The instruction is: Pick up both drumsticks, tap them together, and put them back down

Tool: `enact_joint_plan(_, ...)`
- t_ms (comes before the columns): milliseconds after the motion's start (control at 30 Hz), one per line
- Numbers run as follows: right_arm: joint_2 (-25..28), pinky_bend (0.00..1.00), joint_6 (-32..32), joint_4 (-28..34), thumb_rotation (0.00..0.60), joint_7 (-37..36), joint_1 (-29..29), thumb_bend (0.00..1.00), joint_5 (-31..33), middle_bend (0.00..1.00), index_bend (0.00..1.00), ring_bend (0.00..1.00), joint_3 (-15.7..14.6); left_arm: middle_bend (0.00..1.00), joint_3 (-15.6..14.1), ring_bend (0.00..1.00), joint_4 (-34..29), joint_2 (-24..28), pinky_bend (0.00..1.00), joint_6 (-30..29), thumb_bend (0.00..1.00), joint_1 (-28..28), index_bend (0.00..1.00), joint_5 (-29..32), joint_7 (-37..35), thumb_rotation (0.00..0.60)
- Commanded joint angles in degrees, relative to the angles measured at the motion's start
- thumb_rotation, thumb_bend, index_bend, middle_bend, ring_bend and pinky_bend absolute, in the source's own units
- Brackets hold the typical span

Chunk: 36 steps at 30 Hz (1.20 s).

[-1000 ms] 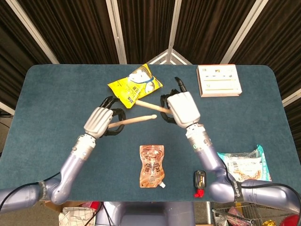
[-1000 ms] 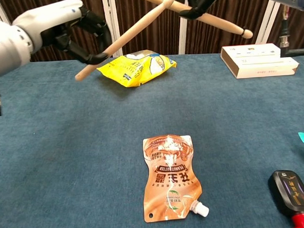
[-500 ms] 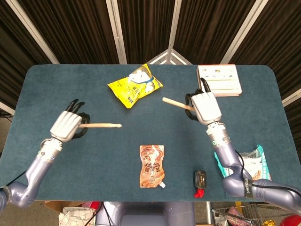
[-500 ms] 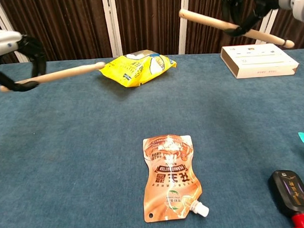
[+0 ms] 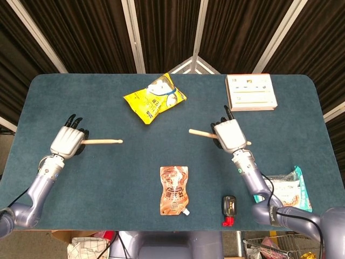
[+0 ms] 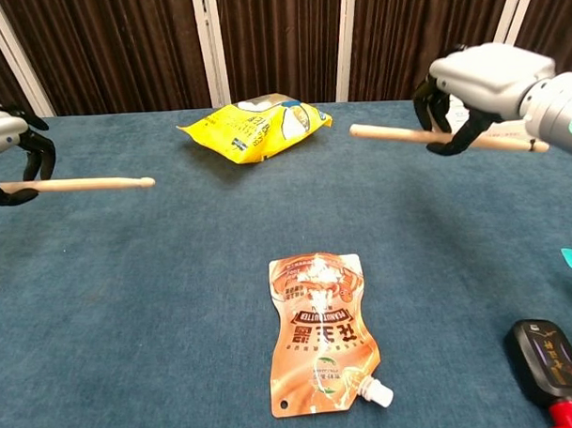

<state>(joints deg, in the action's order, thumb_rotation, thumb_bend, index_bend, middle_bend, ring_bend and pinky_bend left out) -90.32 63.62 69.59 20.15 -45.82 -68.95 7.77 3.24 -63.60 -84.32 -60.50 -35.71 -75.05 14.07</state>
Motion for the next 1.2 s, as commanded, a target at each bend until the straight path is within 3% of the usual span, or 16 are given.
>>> enact_joint_plan(33,-3.3,0.0,-1.8,-3.7,0.6,-0.9,-0.3,0.47,-0.3,0.64,0.72,0.41,-0.3,0.68,0.7,0.11,4.3,-3.2,0.0,2.1,0.59,-0.9,0.71,0.7,-0.5,0.6)
enact_joint_plan(367,-10.3,0.0,-6.4,-12.4,0.6,-3.0,-1.3,0.47,0.2,0.64,0.72,0.41,0.8,0.65,1.8,0.11,14.6,-9.4,0.0,5.6,0.59,-2.0,0.69,1.9,-1.6,0.6)
enact_joint_plan(600,-11.8,0.0,-9.5,-12.7,0.6,-1.8,-2.2,0.47,1.9,0.6,0.7,0.39,2.3,0.55,2.4,0.09,17.6,-12.1,0.0,7.5,0.59,-2.5,0.63,2.7,-1.1,0.6)
enact_joint_plan(767,-11.0,0.0,-12.4,-9.5,0.6,1.7,-2.3,0.47,6.4,0.54,0.68,0.36,4.0,0.51,2.6,0.07,16.6,-11.2,0.0,8.6,0.59,-2.4,0.58,3.2,-0.4,0.6)
enact_joint_plan(967,-9.5,0.0,-13.5,-4.5,0.6,6.6,-2.0,0.47,13.0,0.45,0.53,0.33,6.1,0.44,3.7,0.03,12.2,-8.5,0.0,8.6,0.58,-1.6,0.51,5.1,2.0,0.6)
enact_joint_plan(1200,-7.9,0.0,-12.2,-0.1,0.6,13.9,-2.5,0.47,20.5,0.3,0.32,0.24,7.4,0.28,4.5,0.0,6.6,-4.9,0.0,10.7,0.54,-0.8,0.32,9.1,5.5,0.6)
